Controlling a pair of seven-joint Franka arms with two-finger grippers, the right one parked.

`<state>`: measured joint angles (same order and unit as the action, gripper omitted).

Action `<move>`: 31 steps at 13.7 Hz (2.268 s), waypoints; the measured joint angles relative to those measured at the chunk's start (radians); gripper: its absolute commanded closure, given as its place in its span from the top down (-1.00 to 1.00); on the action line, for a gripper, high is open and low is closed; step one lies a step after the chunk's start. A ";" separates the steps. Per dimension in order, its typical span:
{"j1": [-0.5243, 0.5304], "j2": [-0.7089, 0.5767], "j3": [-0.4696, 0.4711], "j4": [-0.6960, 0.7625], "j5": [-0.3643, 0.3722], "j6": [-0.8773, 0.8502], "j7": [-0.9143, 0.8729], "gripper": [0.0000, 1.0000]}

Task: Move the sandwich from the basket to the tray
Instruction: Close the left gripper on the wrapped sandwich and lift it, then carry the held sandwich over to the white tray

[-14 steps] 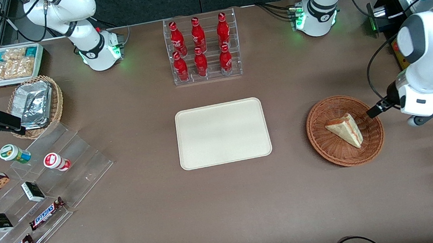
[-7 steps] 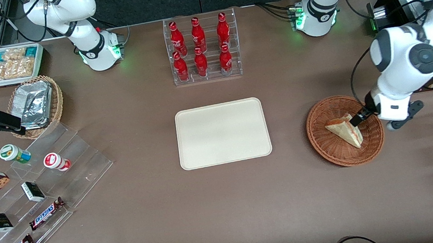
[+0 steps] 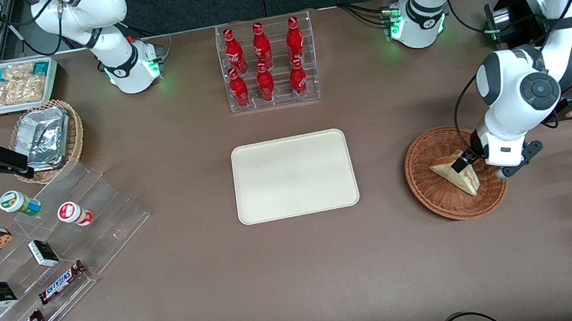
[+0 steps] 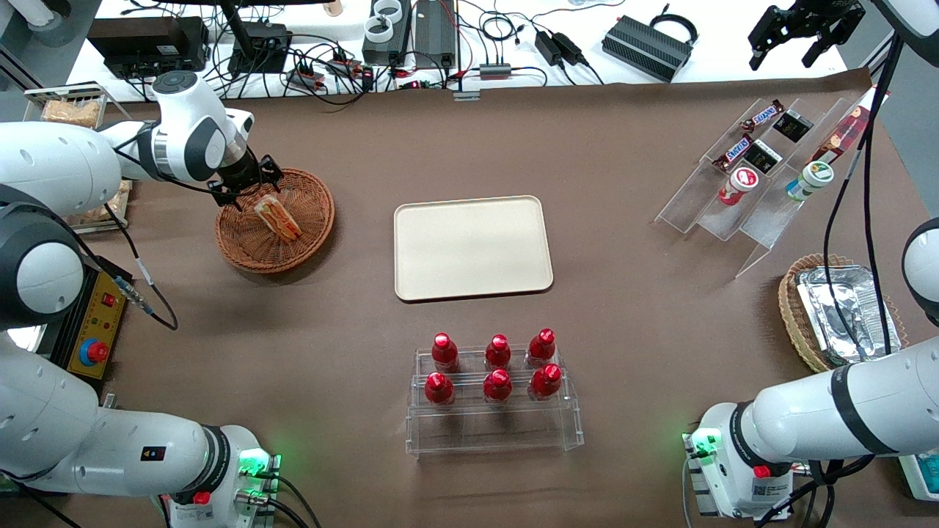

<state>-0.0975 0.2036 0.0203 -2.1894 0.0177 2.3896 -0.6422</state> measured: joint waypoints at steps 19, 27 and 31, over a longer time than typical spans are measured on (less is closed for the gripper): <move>-0.061 0.039 -0.004 0.118 0.010 -0.190 -0.045 -1.00; -0.358 0.023 -0.021 0.342 0.037 -0.447 -0.116 -1.00; -0.504 0.109 -0.023 0.426 0.021 -0.445 -0.165 -1.00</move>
<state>-0.6017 0.3125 -0.0022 -1.7636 0.0382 1.9449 -0.8069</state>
